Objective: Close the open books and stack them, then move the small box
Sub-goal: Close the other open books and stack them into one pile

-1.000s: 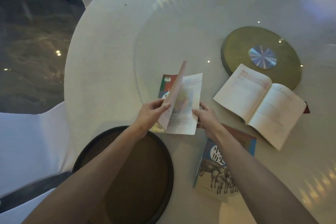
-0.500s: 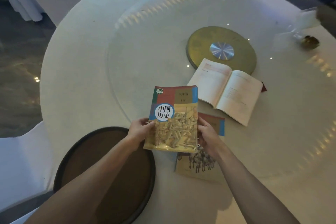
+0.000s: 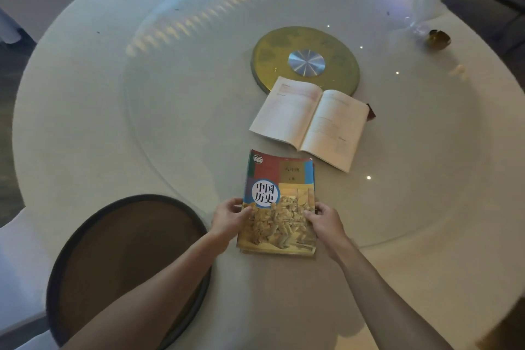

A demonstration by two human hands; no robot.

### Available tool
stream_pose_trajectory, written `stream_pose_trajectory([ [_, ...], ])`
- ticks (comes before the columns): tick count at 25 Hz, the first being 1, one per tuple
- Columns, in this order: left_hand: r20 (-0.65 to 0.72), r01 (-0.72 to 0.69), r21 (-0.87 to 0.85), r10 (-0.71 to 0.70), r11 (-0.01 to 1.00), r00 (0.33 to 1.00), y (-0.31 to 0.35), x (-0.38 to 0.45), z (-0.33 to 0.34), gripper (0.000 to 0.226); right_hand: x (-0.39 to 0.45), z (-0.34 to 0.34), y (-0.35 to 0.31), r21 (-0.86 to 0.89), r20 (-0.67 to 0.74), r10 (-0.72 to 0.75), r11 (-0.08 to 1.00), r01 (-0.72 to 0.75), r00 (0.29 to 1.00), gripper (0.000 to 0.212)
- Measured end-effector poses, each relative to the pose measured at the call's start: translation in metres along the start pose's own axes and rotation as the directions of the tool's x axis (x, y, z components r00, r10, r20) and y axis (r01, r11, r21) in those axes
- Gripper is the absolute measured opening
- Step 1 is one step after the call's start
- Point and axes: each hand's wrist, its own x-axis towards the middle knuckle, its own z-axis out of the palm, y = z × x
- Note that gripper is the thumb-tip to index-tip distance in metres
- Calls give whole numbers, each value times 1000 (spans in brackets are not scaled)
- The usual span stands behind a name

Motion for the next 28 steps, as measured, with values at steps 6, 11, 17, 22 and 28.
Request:
stream_pose_trajectory([
  [6,-60,-112,450,155,886,986,-16,-5,21,44,2,-4,24,-490,-89,-111,870,53,990,19],
  [11,-19,-122,486,150,866,989,-12,3,21,37,5,3,31,-549,-77,-113,834,52,991,25],
  [17,-61,-139,425,182,894,981,28,25,17,48,37,-21,8,-412,-139,-34,911,-26,990,31],
  [22,-60,-254,470,318,845,946,110,84,24,52,102,-69,-39,-57,-299,-9,998,-9,954,42],
  [28,-136,-162,447,246,880,960,173,155,35,64,167,-103,-84,162,-346,56,987,1,937,40],
])
